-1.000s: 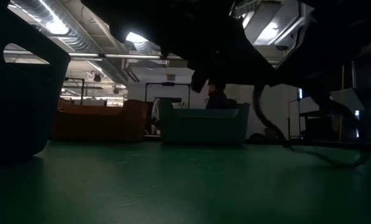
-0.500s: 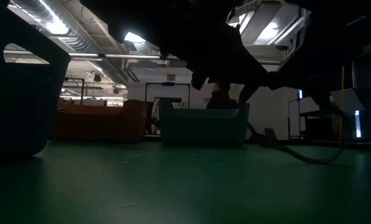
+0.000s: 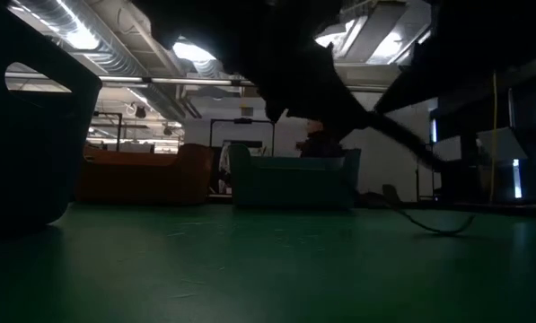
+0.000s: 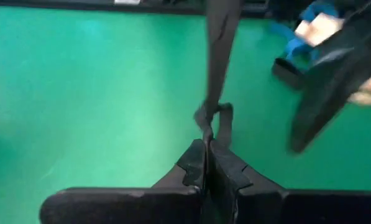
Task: Sort rubber bands into baskets
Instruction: Put the black rubber band into the orange bin, then put the small black rubber band into the orange bin
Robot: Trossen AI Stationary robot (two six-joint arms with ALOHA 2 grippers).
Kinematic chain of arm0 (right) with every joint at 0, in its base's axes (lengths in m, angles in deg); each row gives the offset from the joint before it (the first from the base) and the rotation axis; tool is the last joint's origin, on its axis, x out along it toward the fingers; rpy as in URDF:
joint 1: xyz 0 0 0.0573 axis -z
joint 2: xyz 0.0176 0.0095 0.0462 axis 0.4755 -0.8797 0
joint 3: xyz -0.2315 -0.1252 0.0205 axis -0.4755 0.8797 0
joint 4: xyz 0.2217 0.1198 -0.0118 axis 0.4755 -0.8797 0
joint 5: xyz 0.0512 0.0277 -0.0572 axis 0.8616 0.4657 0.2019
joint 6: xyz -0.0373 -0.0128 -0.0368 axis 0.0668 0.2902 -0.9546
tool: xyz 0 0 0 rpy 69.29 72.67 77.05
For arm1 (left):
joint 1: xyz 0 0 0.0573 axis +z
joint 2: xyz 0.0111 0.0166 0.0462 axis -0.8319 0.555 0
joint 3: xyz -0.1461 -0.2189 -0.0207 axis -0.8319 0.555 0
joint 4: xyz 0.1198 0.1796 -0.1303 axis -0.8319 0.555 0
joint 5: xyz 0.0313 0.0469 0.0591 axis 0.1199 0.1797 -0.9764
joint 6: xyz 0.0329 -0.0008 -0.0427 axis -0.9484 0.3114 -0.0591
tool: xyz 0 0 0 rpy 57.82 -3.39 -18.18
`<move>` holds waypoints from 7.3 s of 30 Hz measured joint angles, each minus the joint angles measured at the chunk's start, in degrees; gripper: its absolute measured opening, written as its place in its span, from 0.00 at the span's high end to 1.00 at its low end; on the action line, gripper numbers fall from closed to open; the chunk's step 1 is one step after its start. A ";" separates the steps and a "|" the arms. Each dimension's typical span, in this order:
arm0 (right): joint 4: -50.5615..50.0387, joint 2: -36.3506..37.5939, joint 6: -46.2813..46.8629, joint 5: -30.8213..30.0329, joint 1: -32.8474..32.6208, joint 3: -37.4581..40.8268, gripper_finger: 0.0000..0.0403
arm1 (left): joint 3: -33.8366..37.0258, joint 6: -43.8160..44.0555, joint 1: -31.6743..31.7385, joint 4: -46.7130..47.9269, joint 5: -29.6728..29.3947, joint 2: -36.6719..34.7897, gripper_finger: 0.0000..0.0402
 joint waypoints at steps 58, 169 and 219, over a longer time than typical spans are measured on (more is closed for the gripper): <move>-0.44 -6.61 6.63 -0.27 -2.41 0.18 0.41 | 4.98 -4.73 44.45 63.23 -19.67 -40.56 0.73; -25.45 -5.51 6.24 -0.84 3.24 -7.74 0.99 | 5.29 -6.42 -4.58 1.34 -7.34 -4.46 0.66; -10.52 0.36 -4.08 6.17 2.80 -7.71 0.56 | 5.29 -3.88 -3.82 26.82 -14.21 -17.95 0.99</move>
